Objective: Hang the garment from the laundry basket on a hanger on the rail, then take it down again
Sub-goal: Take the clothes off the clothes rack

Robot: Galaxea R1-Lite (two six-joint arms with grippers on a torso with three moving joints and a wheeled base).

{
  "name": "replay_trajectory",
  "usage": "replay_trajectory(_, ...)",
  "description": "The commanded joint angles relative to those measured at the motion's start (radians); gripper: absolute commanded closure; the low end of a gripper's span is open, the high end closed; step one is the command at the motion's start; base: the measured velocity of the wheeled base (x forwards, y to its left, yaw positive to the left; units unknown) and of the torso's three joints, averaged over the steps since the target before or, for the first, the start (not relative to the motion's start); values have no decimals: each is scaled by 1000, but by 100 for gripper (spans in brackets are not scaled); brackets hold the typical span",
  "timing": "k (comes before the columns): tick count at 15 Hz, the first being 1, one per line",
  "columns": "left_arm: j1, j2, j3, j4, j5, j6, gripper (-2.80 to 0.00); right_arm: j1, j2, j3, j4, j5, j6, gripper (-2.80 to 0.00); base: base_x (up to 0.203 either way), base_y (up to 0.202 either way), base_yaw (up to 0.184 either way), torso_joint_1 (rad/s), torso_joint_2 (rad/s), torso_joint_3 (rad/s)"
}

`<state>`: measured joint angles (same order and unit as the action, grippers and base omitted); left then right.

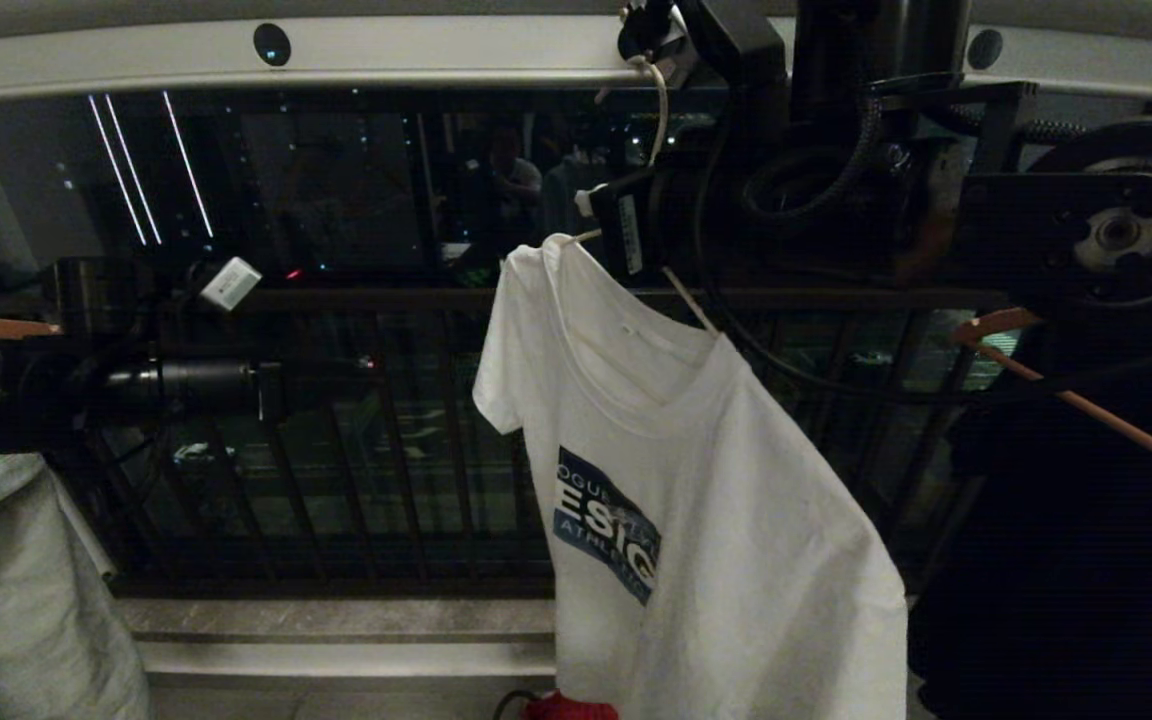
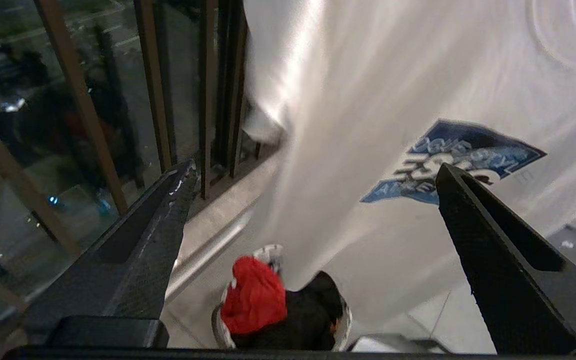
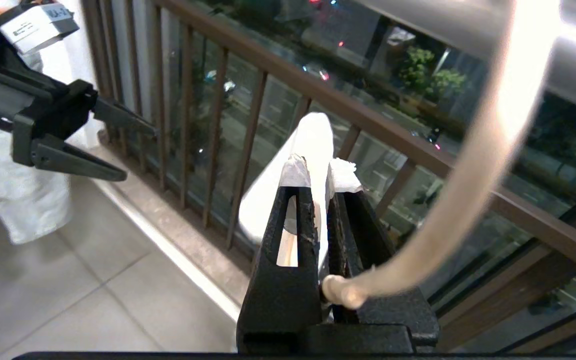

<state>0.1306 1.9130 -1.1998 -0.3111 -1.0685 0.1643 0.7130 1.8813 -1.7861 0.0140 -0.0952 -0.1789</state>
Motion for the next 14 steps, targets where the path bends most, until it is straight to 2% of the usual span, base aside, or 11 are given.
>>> replay_trajectory(1, 2, -45, 53, -2, -7, 10, -280, 2, -22, 45, 12, 28, -1, 0, 0, 0, 0, 0, 0, 0)
replay_trajectory(5, 7, -152, 180, -4, -8, 17, -280, 5, -60, 83, 11, 65, 1, 0, 0, 0, 0, 0, 0, 0)
replay_trajectory(9, -6, -236, 246, 2, -30, 12, -280, 8, -109, 118, 17, 83, -1, 0, 0, 0, 0, 0, 0, 0)
replay_trajectory(14, -10, -326, 289, 8, -65, 12, -280, 10, -174, 192, 17, 208, -1, 0, 0, 0, 0, 0, 0, 0)
